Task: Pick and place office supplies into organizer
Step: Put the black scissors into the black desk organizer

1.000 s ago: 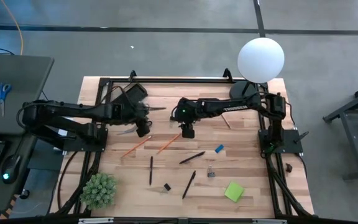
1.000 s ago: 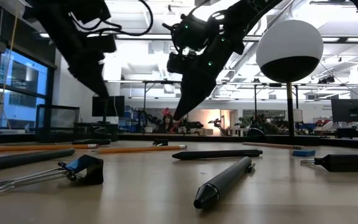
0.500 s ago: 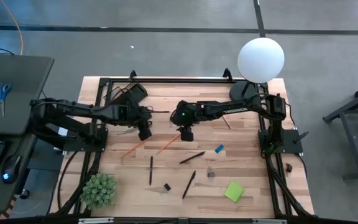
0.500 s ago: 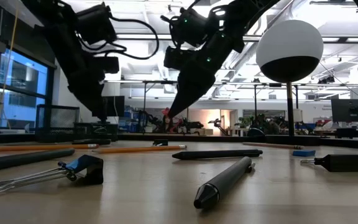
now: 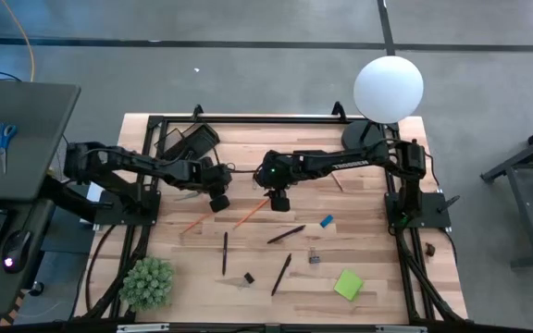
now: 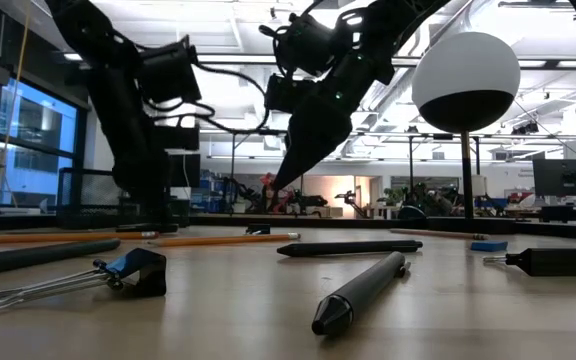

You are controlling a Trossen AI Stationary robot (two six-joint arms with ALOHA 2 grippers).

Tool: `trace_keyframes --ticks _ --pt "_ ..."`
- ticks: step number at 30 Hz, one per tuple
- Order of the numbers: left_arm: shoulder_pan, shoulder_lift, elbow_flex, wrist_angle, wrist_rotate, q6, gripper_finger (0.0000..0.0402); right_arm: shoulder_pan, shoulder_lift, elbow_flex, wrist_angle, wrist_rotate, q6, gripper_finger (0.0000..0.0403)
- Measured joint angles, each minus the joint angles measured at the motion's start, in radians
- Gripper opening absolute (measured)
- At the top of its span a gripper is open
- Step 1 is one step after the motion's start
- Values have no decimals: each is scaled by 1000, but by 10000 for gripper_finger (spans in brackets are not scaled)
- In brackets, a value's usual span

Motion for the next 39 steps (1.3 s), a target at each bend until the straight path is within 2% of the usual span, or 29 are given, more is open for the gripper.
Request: trace_keyframes --ticks 6,15,22,25,29,34,39 --pt "0 17 0 14 -25 0 83 0 0 0 0 0 -11 165" --pt "0 49 1 51 5 -14 83 1 0 0 0 0 -8 165" --pt "-1 80 5 63 -36 -23 82 1 0 0 0 0 -9 165" --pt "-1 69 3 71 -39 -4 66 1 0 0 0 0 -10 165" --pt "0 61 0 78 -45 12 11 1 0 0 0 0 -8 165" --pt "1 61 0 81 -50 15 13 5 0 0 0 -4 8 165" --pt "0 46 5 82 -48 15 7 19 0 0 -6 -59 16 165"
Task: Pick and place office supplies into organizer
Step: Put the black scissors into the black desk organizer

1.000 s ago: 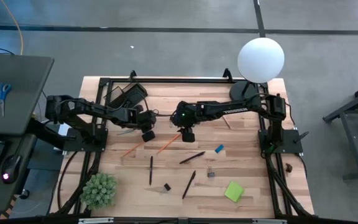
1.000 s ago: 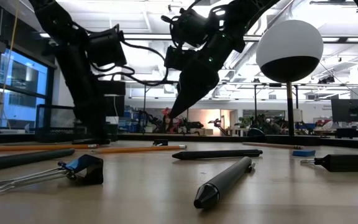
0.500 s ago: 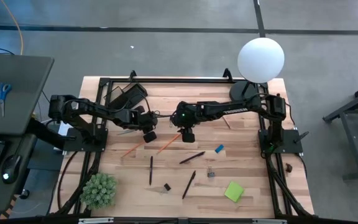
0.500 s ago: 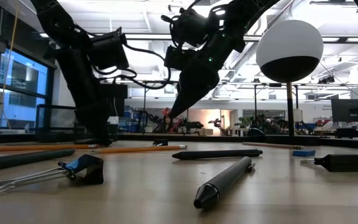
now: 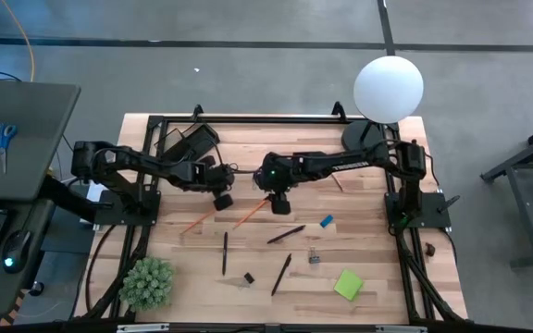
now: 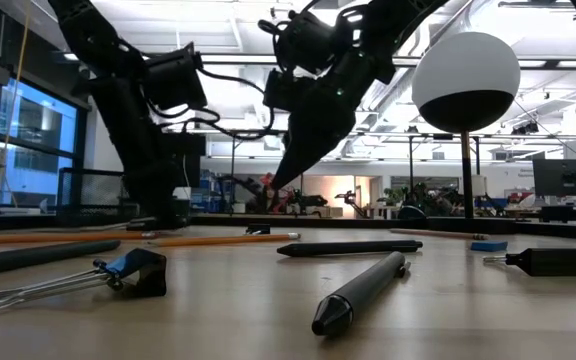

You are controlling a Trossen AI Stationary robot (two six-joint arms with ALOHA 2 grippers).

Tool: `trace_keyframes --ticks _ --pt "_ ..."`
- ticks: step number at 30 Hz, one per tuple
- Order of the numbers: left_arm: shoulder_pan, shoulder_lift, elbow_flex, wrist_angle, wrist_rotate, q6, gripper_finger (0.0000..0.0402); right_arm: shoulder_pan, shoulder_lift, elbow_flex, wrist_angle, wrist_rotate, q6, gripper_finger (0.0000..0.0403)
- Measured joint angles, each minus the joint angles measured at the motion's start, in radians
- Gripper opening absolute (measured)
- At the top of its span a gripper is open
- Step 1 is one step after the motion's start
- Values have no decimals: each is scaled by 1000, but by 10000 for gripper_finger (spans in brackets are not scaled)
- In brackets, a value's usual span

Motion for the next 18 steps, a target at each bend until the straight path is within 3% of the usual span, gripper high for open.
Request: trace_keyframes --ticks 9,18 --pt "0 -114 92 -138 -2 65 2 16 0 0 -41 -2 -2 165" --pt "0 -488 133 -212 -56 129 1 19 0 0 -65 -1 13 165"
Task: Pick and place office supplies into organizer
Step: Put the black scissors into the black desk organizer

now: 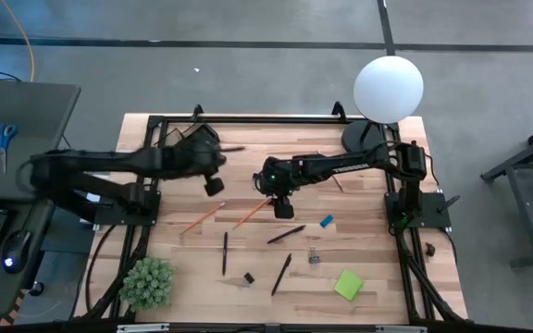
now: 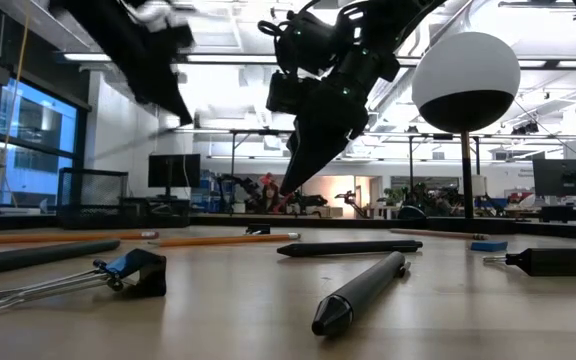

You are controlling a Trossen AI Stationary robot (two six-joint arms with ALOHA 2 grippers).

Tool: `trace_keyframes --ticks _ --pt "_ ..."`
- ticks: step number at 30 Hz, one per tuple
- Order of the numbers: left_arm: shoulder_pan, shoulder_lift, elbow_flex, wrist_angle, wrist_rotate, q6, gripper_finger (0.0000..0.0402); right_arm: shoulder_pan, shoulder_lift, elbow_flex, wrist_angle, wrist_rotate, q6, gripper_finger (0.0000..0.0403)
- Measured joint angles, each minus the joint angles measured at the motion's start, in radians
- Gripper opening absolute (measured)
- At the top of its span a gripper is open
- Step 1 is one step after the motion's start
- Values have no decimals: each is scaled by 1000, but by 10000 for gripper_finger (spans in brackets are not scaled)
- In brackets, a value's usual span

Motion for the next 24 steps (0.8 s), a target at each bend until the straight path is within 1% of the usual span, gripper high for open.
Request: trace_keyframes --ticks 6,9,11,16,18,21,24 --pt "0 -262 0 9 -21 83 0 0 0 0 9 1 1 165" --pt "0 -351 0 -4 -62 120 0 0 0 0 20 1 0 165" --pt "0 -389 0 -20 -90 144 0 0 0 0 27 1 0 165" --pt "7 -412 0 -49 -166 186 0 0 0 0 52 0 -2 165" --pt "35 -404 0 -46 -160 196 0 0 0 0 61 0 -2 165" --pt "115 -387 0 -11 -90 201 0 0 0 0 67 0 -2 165" --pt "233 -366 0 20 21 224 0 0 0 0 71 -2 -2 165"
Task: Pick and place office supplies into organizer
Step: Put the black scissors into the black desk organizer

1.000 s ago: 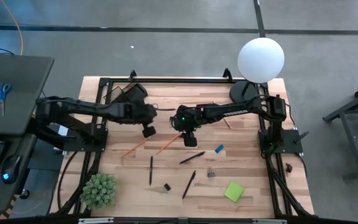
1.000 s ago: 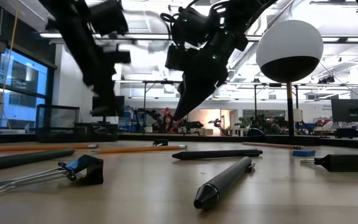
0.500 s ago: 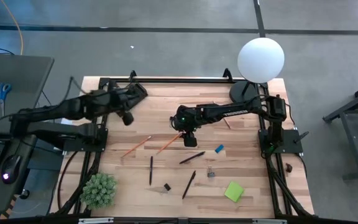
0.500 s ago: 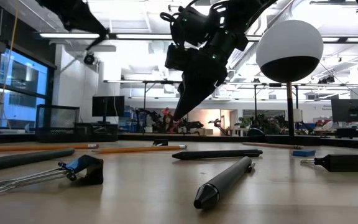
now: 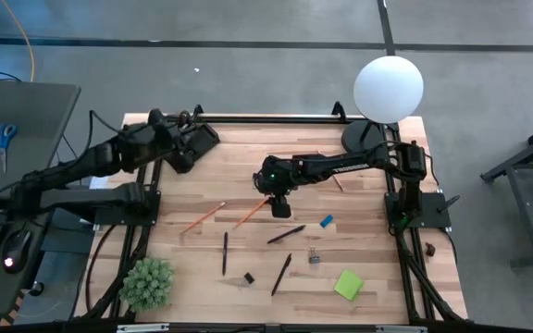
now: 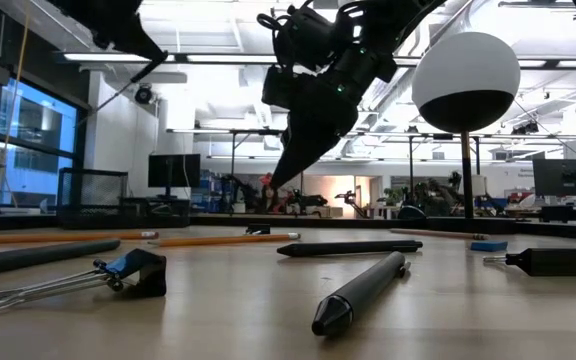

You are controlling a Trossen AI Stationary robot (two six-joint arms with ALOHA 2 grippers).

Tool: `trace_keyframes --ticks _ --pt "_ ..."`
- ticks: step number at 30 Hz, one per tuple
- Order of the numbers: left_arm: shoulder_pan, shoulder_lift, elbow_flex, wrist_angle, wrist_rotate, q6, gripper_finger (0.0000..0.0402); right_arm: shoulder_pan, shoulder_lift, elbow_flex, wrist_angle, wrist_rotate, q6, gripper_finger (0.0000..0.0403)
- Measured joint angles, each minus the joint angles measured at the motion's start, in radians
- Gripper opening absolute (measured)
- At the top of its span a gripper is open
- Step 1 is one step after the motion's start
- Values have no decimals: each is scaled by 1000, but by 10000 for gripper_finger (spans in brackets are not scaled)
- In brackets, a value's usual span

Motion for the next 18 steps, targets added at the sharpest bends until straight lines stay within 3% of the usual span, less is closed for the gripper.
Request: trace_keyframes --ticks 10,18 --pt "430 82 -1 43 520 5 0 0 0 0 -4 -2 -19 165" --pt "598 147 -2 35 705 30 0 0 0 0 -6 -2 -17 165"
